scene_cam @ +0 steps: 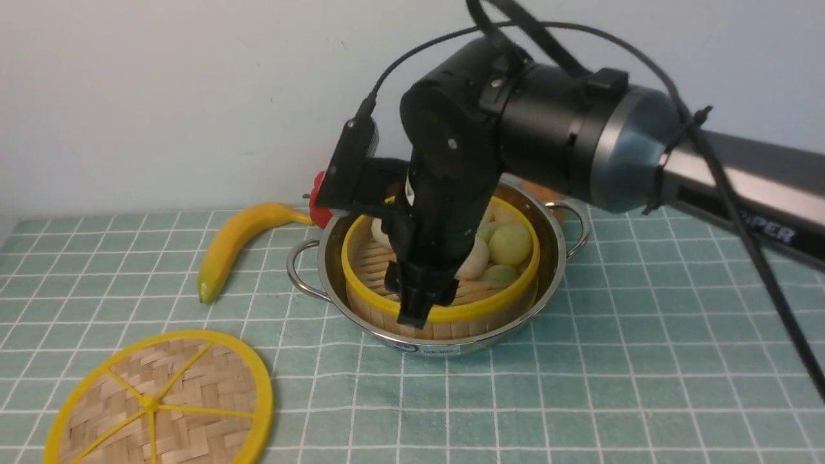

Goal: Place the steamer in the pot on the blue tablecloth, and put the lid on the steamer.
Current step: 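Place the bamboo steamer basket of food into the steel pot with the right gripper, then grasp the bamboo steamer lid lying on the table by its centre knob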

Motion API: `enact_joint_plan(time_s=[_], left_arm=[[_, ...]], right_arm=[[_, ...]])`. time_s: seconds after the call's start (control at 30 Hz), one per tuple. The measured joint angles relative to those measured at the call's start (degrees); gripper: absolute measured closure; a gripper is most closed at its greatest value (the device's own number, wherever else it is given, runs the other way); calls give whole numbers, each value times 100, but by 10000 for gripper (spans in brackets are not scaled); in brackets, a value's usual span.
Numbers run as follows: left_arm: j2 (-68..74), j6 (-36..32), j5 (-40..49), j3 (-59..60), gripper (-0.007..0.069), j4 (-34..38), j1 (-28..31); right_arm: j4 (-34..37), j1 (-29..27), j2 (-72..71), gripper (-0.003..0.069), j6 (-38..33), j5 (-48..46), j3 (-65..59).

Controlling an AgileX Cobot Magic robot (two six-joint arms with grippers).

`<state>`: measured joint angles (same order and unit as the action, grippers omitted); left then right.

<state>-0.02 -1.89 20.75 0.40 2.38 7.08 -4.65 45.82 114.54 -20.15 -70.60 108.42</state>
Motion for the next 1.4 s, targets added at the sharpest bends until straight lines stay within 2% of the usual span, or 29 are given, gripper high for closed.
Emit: enact_joint_plan(time_s=[0.17, 0.27, 0.3, 0.33, 0.37, 0.4, 0.43, 0.5, 1.0, 1.13, 1.27, 1.33, 1.37, 1.4], left_arm=[[0, 0, 0, 0, 382, 0, 0], [0, 0, 0, 0, 382, 0, 0], [0, 0, 0, 0, 382, 0, 0], [0, 0, 0, 0, 382, 0, 0], [0, 0, 0, 0, 382, 0, 0], [0, 0, 0, 0, 382, 0, 0], [0, 0, 0, 0, 382, 0, 0], [0, 0, 0, 0, 382, 0, 0], [0, 0, 0, 0, 382, 0, 0], [0, 0, 0, 0, 382, 0, 0], [0, 0, 0, 0, 382, 0, 0], [0, 0, 0, 0, 382, 0, 0], [0, 0, 0, 0, 382, 0, 0], [0, 0, 0, 0, 382, 0, 0]], right_arm=[[0, 0, -861, 264, 1004, -6, 0], [0, 0, -1308, 350, 1449, -4, 0], [-42, 0, -1584, 423, 1609, -4, 0], [-53, 0, -1616, 445, 1639, -4, 0], [-143, 0, -1806, 517, 1713, -4, 0], [-175, 0, -1894, 540, 1731, -4, 0], [-230, 0, -2083, 624, 1843, -4, 0], [-278, 0, -2318, 669, 2015, -4, 0], [-465, 0, -2958, 655, 2120, 2, -234], [-571, 0, -3862, 643, 2437, 300, -1154], [-693, -90, -5352, 625, 2938, 1193, -2751], [-747, -398, -6277, 616, 3089, 1838, -3606], [-747, -441, -6277, 615, 3098, 1894, -3693], [-785, -794, -6841, 608, 3190, 2259, -4281]])
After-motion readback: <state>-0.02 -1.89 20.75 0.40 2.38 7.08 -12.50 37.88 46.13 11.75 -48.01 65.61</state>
